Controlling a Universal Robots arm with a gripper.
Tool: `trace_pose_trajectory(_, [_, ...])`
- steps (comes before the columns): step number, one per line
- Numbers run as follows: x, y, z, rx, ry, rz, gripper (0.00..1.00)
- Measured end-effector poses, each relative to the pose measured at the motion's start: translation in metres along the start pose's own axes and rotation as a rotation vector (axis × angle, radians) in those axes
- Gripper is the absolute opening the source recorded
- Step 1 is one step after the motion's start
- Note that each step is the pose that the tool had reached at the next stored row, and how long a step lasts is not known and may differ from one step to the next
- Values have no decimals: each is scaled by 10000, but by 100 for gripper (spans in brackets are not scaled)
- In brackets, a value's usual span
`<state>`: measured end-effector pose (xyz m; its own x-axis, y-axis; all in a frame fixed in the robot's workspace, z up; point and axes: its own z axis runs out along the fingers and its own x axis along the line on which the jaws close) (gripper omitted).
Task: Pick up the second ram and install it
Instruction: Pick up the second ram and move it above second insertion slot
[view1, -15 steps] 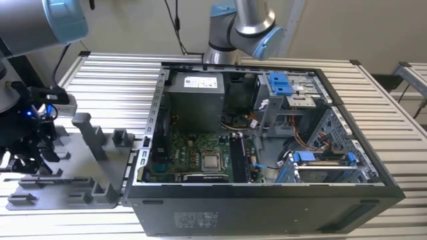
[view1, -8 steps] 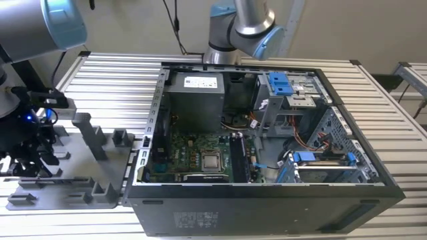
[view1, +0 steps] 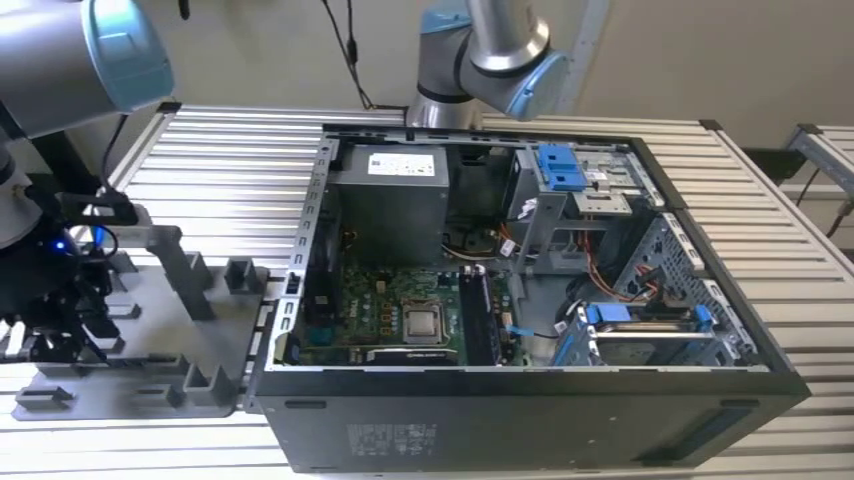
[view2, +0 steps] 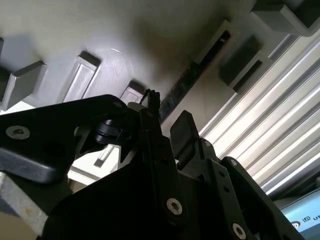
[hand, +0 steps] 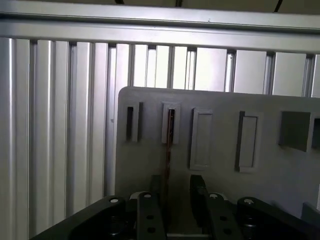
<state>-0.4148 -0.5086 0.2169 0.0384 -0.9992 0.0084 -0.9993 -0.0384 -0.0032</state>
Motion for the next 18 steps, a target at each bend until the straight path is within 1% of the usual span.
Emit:
trace_pose_trajectory(7, [39,4,71,14,0,2,38])
trace_pose_trajectory(14, [42,8,129,31,3,0,38])
trace_pose_trajectory(18, [40,27,161,42,1,1,38])
